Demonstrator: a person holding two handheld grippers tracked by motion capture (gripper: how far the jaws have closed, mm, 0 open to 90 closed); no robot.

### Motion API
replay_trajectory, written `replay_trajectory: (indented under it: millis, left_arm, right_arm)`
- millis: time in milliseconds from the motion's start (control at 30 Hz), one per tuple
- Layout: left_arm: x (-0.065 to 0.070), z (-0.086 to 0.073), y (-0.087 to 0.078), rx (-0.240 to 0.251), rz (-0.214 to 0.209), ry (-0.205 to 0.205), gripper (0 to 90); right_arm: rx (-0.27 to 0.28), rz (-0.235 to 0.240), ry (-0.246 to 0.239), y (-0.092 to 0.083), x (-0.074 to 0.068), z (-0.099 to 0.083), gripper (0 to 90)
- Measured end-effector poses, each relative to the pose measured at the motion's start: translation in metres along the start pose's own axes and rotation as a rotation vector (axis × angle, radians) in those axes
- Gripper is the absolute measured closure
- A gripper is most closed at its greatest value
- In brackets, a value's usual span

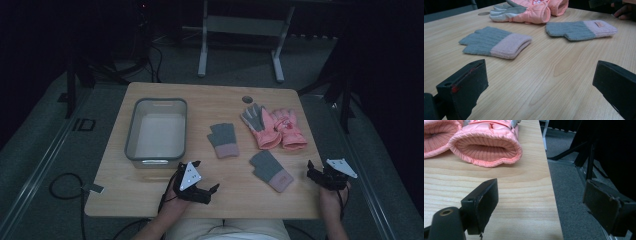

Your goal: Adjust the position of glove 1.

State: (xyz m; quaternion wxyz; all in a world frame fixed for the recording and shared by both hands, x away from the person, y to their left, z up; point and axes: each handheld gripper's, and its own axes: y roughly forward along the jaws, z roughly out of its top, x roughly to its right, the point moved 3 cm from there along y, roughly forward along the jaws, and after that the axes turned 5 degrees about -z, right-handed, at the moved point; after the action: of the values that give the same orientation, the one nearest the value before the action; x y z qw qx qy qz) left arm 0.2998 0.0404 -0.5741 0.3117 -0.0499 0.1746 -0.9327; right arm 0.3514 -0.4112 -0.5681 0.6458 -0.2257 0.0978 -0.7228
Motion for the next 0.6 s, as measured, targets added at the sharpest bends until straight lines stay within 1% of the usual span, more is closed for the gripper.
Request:
replay_trajectory:
  millis: [67, 100, 133, 200, 300, 333, 467, 500, 533, 600]
  left_arm:
    - [0.0014, 0.0001, 0.0002, 0.000, 0.002, 0.014, 0.0]
    - [0.0014, 0.0001, 0.0002, 0.000, 0.002, 0.014, 0.0]
    - [0.0032, 0.0002, 0.0009, -0.008, 0.006, 0.032, 0.0]
    - [0.0042, 0.0003, 0.0013, -0.010, 0.010, 0.040, 0.0]
    - [0.0044, 0.0003, 0.0015, -0.012, 0.013, 0.042, 0.0]
    - [0.0045, 0.0003, 0.0015, -0.012, 0.012, 0.043, 0.0]
    - [0.0054, 0.0003, 0.0015, -0.014, 0.013, 0.052, 0.0]
    - [0.0054, 0.0003, 0.0015, -0.014, 0.013, 0.052, 0.0]
    - [0.0066, 0.0003, 0.0018, -0.012, 0.012, 0.061, 0.0]
    - [0.0066, 0.0003, 0.0018, -0.011, 0.011, 0.060, 0.0]
  right_arm:
    - [-0.003, 0.001, -0.001, -0.0002, -0.0002, -0.0001, 13.5]
    - [-0.003, 0.001, -0.001, -0.0002, -0.0002, -0.0001, 13.5]
    - [-0.006, -0.005, -0.015, -0.0003, -0.0013, -0.0004, 13.5]
    - [-0.014, -0.011, -0.017, 0.0000, -0.0014, -0.0005, 13.5]
    - [-0.034, -0.015, -0.013, 0.0005, -0.0007, -0.0011, 13.2]
    - [-0.046, -0.008, -0.003, 0.0008, -0.0003, -0.0013, 13.2]
    - [-0.052, -0.009, 0.004, 0.0004, -0.0005, -0.0011, 13.2]
    - [-0.051, -0.011, 0.000, 0.0000, -0.0012, -0.0008, 13.2]
    - [-0.050, -0.006, -0.007, 0.0001, -0.0027, -0.0014, 13.2]
    - [-0.050, -0.004, -0.018, 0.0005, -0.0029, -0.0014, 13.2]
